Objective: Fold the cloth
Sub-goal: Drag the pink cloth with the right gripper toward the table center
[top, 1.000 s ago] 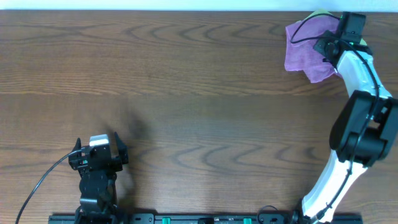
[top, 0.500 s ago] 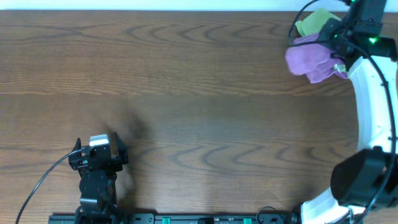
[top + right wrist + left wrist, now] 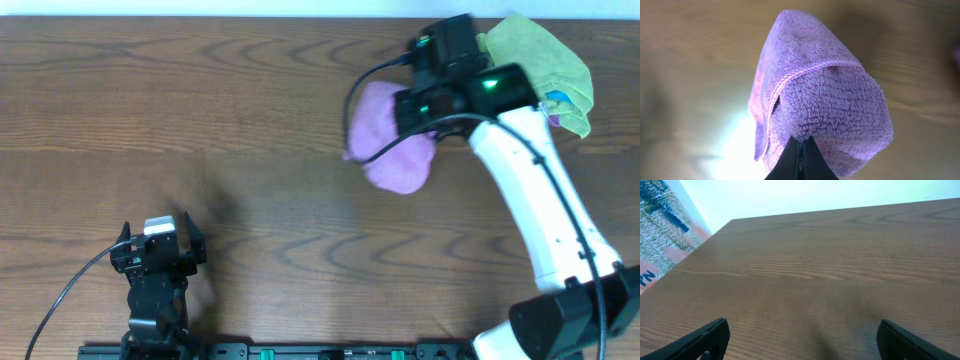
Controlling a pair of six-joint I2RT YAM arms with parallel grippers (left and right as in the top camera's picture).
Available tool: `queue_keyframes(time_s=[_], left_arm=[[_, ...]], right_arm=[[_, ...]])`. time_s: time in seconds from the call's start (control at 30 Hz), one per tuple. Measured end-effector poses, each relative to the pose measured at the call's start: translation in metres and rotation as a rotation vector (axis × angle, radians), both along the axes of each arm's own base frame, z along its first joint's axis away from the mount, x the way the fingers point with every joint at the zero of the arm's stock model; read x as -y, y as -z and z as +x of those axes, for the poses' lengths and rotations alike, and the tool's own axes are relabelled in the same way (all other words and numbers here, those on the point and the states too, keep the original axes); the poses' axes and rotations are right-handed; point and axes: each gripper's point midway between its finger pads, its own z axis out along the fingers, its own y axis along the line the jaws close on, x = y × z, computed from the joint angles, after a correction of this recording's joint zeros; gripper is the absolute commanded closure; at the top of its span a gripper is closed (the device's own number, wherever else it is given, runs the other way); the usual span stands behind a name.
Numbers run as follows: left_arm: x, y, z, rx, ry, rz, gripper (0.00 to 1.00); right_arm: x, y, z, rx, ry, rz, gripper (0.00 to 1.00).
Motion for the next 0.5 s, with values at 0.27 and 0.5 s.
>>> queue_keyframes(time_s=[0.27, 0.5], left_arm=[[0.0, 0.0, 0.0, 0.0, 0.0, 0.0, 0.05], [0.0, 0.0, 0.0, 0.0, 0.0, 0.0, 0.05]], right_arm=[[-0.08, -0.009, -0.012, 0.077, -0.206, 0.085, 0.98], [-0.062, 0.11, 0.038, -0.049, -0.092, -0.155, 0.01]])
